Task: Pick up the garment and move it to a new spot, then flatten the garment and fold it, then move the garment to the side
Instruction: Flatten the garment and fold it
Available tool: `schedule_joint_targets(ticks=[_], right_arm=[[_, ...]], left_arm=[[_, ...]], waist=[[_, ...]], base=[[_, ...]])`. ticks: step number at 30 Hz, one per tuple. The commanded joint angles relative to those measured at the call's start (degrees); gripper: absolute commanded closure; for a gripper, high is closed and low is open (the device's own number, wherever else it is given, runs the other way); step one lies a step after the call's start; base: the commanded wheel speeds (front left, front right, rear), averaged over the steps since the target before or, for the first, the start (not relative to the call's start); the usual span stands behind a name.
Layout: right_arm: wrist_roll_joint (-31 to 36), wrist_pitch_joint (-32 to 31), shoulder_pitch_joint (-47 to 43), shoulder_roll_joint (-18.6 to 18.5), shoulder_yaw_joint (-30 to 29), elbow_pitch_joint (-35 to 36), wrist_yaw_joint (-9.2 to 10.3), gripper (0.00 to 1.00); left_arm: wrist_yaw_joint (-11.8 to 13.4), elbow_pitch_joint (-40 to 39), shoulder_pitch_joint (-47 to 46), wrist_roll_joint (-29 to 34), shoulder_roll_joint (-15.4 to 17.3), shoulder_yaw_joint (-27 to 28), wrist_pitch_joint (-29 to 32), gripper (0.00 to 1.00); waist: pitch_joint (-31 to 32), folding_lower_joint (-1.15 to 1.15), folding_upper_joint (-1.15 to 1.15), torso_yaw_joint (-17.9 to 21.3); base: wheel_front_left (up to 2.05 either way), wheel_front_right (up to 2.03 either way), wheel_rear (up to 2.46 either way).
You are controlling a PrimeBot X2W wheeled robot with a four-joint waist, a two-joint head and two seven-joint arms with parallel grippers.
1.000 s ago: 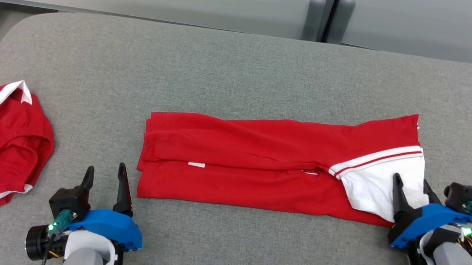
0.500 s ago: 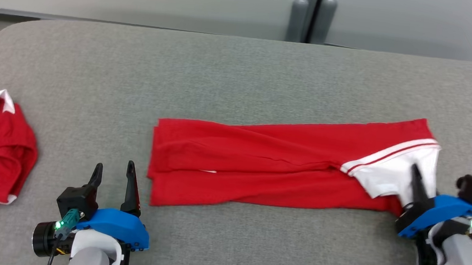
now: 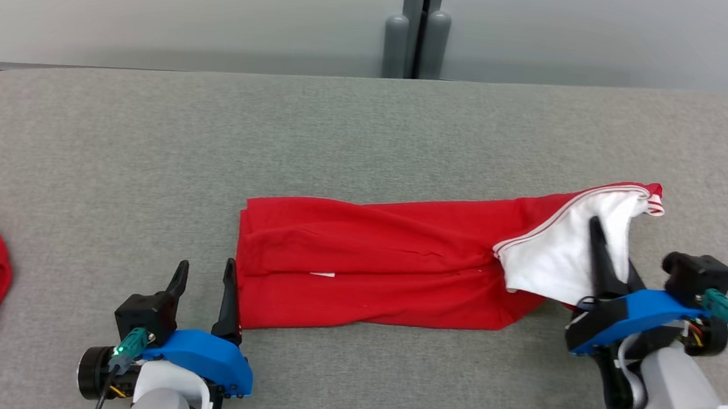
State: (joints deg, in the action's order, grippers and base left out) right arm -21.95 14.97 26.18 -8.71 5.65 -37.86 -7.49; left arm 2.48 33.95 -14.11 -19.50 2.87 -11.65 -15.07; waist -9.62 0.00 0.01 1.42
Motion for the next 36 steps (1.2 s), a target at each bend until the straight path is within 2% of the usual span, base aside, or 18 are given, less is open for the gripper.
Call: schedule_joint_targets(ticks=[1, 6, 7, 10, 16, 22, 23, 24, 28, 36], right_arm=[[-0.2, 0.3, -0.6, 0.4, 0.7, 0.7, 0.00, 1.00], [-2.3, 0.3, -1.3, 1.3, 7.1, 3.2, 0.00, 1.00], [-3.1, 0.3, -1.3, 1.7, 9.6, 3.0, 0.00, 1.00], [-4.0, 0.3, -0.9, 2.3, 13.1, 1.9, 0.00, 1.00], [-5.3, 0.3, 1.1, 3.2, 17.1, -1.6, 0.00, 1.00], [-4.4, 0.3, 3.4, 4.4, 18.1, -6.9, 0.00, 1.00], [-4.4, 0.3, 4.2, 4.7, 18.1, -7.2, 0.00, 0.53], [-4.4, 0.3, 4.8, 5.0, 18.3, -7.0, 0.00, 0.00], [-3.9, 0.3, 5.1, 5.4, 16.4, -3.4, 0.00, 0.00], [2.9, 0.3, 0.1, 5.0, 4.1, 5.0, 0.00, 0.00]], left_arm=[[-0.2, 0.1, -0.1, -0.1, 0.1, 0.0, -0.1, 0.00], [0.0, 0.3, 0.6, -0.5, 0.0, -1.6, -0.1, 0.00], [0.2, 0.3, 1.0, -0.7, 0.1, -2.4, -0.1, 0.00], [0.2, 0.2, 1.3, -1.1, 0.0, -3.2, -0.1, 0.00], [0.0, 0.2, 2.5, -1.1, 0.0, -5.3, -0.1, 0.00], [0.0, 0.1, 3.2, -1.8, 0.0, -7.3, -0.1, 0.00], [0.2, 0.1, 3.3, -2.0, 0.0, -7.3, -0.1, 0.00], [0.3, 0.1, 3.2, -2.1, 0.0, -7.5, -0.1, 0.00], [1.1, -0.3, 3.0, -2.3, 0.0, -7.1, -0.1, 0.00], [1.8, -2.2, 1.9, -1.0, 0.0, -5.1, -0.1, 0.00]], waist=[[-0.1, 0.00, -0.01, -0.5], [0.4, 0.00, -0.01, -4.6], [0.7, 0.00, -0.01, -6.8], [0.8, 0.00, -0.01, -10.4], [1.1, 0.00, -0.01, -17.2], [1.0, 0.00, -0.01, -21.6], [1.0, 0.00, -0.01, -21.8], [1.0, 0.00, -0.01, -22.0], [1.0, 0.00, -0.01, -21.0], [1.5, 0.00, -0.01, -14.6]], base=[[0.00, 0.00, 0.00], [0.00, 0.00, 0.00], [0.00, 0.00, 0.00], [0.00, 0.00, 0.00], [0.00, 0.00, 0.00], [0.00, 0.00, 0.00], [0.00, 0.00, 0.00], [0.00, 0.00, 0.00], [0.00, 0.00, 0.00], [0.00, 0.00, 0.00]])
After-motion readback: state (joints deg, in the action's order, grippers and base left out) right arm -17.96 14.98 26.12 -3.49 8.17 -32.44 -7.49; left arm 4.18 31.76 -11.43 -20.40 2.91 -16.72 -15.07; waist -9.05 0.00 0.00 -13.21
